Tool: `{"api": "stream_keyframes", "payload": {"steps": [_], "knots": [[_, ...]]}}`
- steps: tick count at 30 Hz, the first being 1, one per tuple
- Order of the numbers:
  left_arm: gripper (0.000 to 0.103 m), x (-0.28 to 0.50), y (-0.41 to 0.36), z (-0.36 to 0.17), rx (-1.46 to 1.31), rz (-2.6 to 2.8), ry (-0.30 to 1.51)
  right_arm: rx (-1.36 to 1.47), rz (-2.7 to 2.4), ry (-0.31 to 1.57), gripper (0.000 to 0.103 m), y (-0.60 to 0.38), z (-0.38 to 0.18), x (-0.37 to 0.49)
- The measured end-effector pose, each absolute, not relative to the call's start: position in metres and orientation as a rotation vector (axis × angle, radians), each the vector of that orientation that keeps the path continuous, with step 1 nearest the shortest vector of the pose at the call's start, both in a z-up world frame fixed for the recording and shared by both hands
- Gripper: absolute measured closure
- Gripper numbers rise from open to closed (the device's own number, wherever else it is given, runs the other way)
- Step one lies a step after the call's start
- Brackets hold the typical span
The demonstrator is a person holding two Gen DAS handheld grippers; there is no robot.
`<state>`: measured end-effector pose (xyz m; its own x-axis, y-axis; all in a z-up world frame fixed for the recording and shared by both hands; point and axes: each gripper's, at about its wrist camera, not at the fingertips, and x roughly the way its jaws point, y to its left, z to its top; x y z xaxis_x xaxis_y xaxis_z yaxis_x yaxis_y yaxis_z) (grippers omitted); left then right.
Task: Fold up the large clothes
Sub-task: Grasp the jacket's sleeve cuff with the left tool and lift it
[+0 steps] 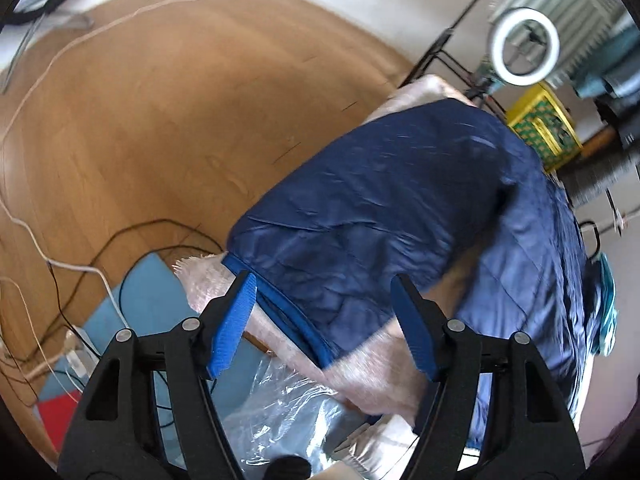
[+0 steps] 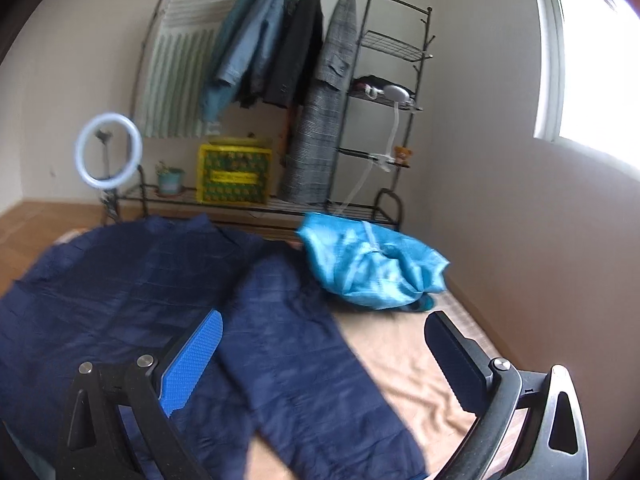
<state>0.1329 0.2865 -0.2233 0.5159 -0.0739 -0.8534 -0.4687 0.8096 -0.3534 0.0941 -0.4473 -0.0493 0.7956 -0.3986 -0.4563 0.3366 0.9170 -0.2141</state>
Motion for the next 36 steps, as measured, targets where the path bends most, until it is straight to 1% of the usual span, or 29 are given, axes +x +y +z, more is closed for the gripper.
{"api": "stream_keyframes", "payload": {"steps": [6,13,14,15,16,18,19,20,24,31,33,36], "knots": [[0.031,0.149,0.315,-0.260,-0.726,0.277,1.097,-0.031,-0.354,0.530,0.002,-0.453,-0.035,0.100],[0.031,0.150,0.332,-0.279,-0.848,0.291,1.086,-0.054,-0.202,0.490,0.002,-0.389,-0.001,0.109],[0.034,0.151,0.333,-0.280,-0.855,0.290,1.083,-0.064,-0.172,0.479,0.002,-0.377,0.003,0.110],[0.044,0.152,0.335,-0.280,-0.855,0.295,1.079,-0.077,-0.134,0.467,0.002,-0.361,0.007,0.111],[0.049,0.154,0.336,-0.280,-0.851,0.302,1.081,-0.084,-0.108,0.461,0.002,-0.352,0.009,0.112],[0.071,0.159,0.337,-0.280,-0.850,0.301,1.080,-0.103,-0.033,0.445,0.002,-0.322,0.012,0.113],[0.077,0.160,0.338,-0.281,-0.855,0.293,1.076,-0.112,-0.008,0.441,0.002,-0.310,0.011,0.114],[0.087,0.161,0.339,-0.281,-0.863,0.283,1.071,-0.120,0.012,0.436,0.002,-0.300,0.010,0.114],[0.093,0.163,0.337,-0.271,-0.843,0.275,1.017,-0.170,0.076,0.437,0.002,-0.264,-0.001,0.119],[0.094,0.172,0.324,-0.221,-0.802,0.213,0.918,-0.246,0.138,0.508,0.002,-0.235,-0.038,0.141],[0.094,0.180,0.314,-0.202,-0.778,0.183,0.899,-0.240,0.144,0.545,0.003,-0.238,-0.051,0.149],[0.094,0.195,0.294,-0.172,-0.752,0.127,0.869,-0.216,0.165,0.602,0.008,-0.247,-0.068,0.159]]}}
